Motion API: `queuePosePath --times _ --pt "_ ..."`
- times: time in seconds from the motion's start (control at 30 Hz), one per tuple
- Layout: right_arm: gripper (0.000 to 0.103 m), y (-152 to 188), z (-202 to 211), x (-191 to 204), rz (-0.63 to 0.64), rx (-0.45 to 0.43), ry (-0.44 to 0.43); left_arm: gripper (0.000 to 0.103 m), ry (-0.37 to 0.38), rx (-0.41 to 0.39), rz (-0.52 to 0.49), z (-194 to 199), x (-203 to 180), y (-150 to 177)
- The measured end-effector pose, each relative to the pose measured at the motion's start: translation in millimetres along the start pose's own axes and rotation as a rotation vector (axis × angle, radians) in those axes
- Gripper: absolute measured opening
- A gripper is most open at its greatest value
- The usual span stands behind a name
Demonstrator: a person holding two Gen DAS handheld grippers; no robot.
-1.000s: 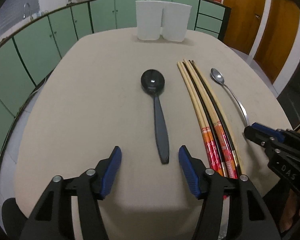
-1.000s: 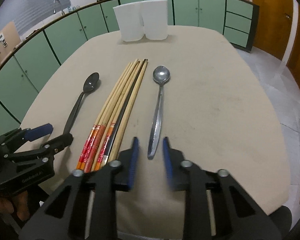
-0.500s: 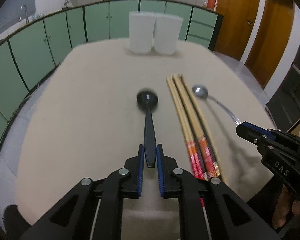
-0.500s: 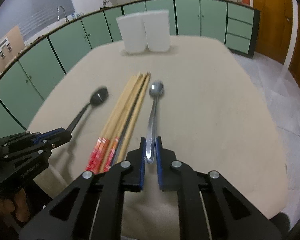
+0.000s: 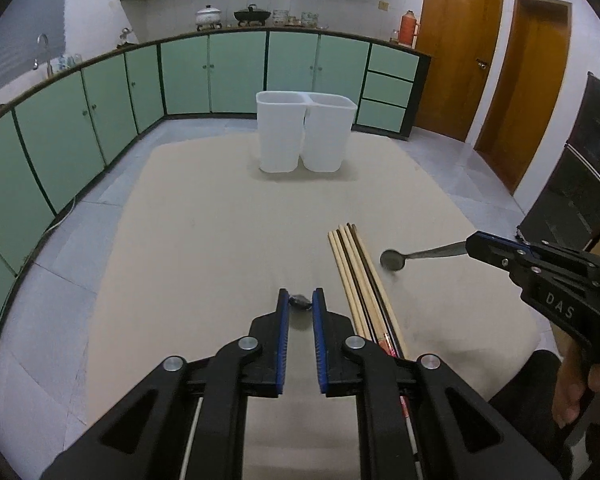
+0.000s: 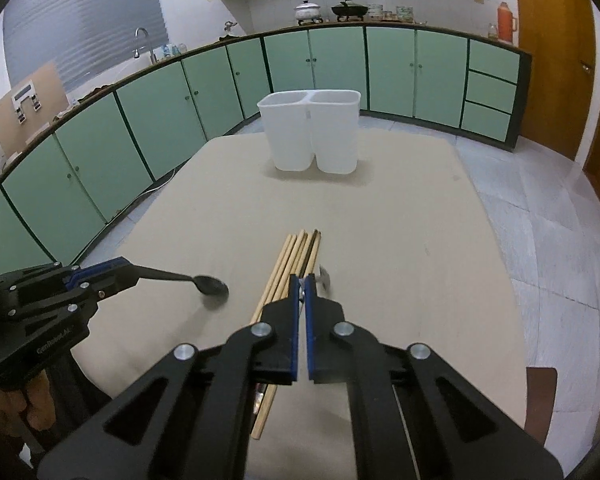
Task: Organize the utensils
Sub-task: 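Carry both spoons to the white utensil holder and release them inside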
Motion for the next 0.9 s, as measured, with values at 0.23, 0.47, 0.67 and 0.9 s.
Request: queuePosePath --times 0.23,0.47,0.67,0.9 --pt "0.002 -26 5 -9 0.002 0.03 -0.036 0.011 0.031 0.015 -0.014 2 6 -23" --pt "0.002 -39 13 -11 0.015 0.03 -0.045 0.003 0.044 0.006 -0.018 4 10 -35" --pt "0.002 -50 15 -13 0.012 0.026 -0.068 0.003 0.059 -0.008 -0.009 6 13 -41" --pt "0.002 -123 16 -19 0.057 -0.03 -0.065 0.003 0.08 -0.111 -0.047 12 5 -120"
Point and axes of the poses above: each gripper's, at about its wrist camera, not at the fingertips, and z roughly against the way its jaws point, x to its left, y to its underside, the point moved 5 cm from there along -z, roughly the way its jaws point, and after that the axes turned 6 degrees about z, right-handed, at the moved point
